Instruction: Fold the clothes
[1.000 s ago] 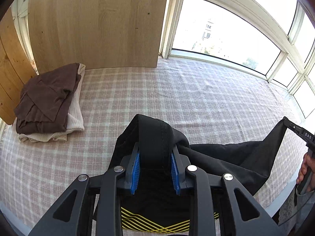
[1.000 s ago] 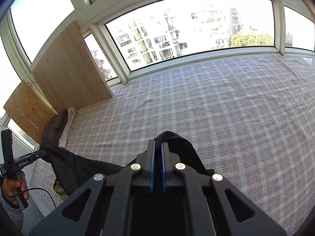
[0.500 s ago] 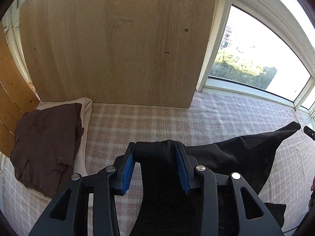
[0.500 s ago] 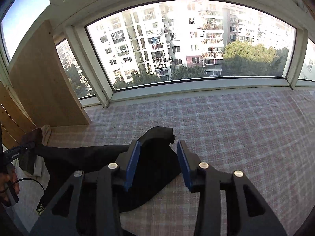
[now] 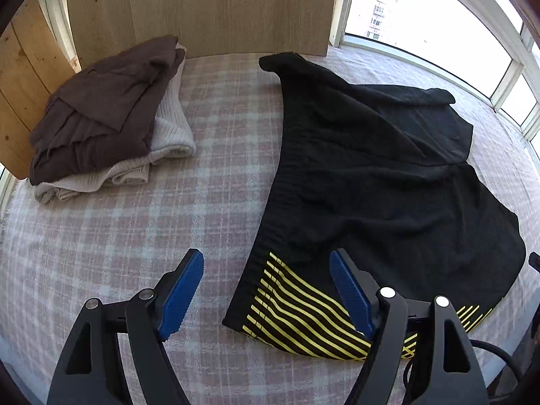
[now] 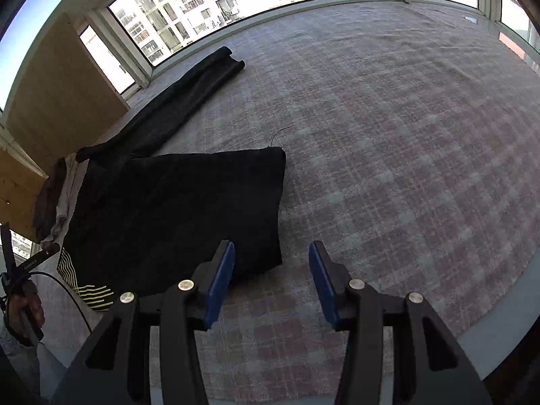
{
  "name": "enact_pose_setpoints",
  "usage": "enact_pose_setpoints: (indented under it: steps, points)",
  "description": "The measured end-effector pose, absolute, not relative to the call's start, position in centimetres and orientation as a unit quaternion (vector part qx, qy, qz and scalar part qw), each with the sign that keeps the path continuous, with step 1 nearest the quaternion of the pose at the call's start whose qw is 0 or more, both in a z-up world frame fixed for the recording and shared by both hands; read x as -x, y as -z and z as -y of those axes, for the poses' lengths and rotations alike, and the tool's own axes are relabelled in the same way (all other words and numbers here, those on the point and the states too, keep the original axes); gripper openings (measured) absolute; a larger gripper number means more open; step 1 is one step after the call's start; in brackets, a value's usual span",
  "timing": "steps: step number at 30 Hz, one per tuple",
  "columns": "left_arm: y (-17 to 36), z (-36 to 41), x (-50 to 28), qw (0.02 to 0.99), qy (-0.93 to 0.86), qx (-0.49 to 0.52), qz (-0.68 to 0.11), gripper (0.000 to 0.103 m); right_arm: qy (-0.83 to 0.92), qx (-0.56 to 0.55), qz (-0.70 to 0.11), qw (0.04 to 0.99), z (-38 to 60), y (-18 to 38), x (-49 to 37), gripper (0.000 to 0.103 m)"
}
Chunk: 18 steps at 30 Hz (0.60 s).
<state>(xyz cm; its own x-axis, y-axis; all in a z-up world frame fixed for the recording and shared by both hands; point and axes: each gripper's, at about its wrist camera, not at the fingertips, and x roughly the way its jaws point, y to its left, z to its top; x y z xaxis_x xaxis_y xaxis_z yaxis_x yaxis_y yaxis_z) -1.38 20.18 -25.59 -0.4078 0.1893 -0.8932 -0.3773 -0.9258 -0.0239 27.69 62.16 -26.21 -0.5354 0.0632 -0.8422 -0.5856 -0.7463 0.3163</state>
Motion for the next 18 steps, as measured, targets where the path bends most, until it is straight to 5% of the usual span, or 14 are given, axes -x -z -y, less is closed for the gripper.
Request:
enact_pose_setpoints:
  steps: [6,12,13,14,15,16,18]
  points:
    - [28.1,-19.9,0.0,0.177,-0.828,0.524,-0.094,0.076,-0.82,0.454,-0.302,0.175,-57.4,27.5,-25.7,0.046]
    - [28.5,-20.0,-0.8,0.173,-0.844,0.499,-0.088,0.076,-0.827,0.449,-0.302,0.154,-53.7,27.5,-23.5,0.057]
    - [28.5,-20.0,-1.0,0.178,-0.847,0.493,-0.088,0.068,-0.831,0.446,-0.298,0.151,-53.4,27.5,-23.2,0.054]
    - [28.3,-20.1,-1.2,0.184,-0.849,0.487,-0.088,0.051,-0.832,0.443,-0.303,0.141,-53.7,27.6,-22.8,0.038]
    - [28.0,-20.2,-1.4,0.191,-0.849,0.485,-0.088,0.039,-0.834,0.439,-0.307,0.132,-54.0,27.7,-22.4,0.005]
    - [27.8,-20.3,-1.5,0.197,-0.847,0.487,-0.084,0.025,-0.833,0.433,-0.319,0.128,-54.6,27.7,-22.1,0.006]
    - [27.4,-20.4,-1.6,0.206,-0.843,0.492,-0.072,0.023,-0.837,0.421,-0.327,0.122,-55.5,27.0,-21.9,0.006]
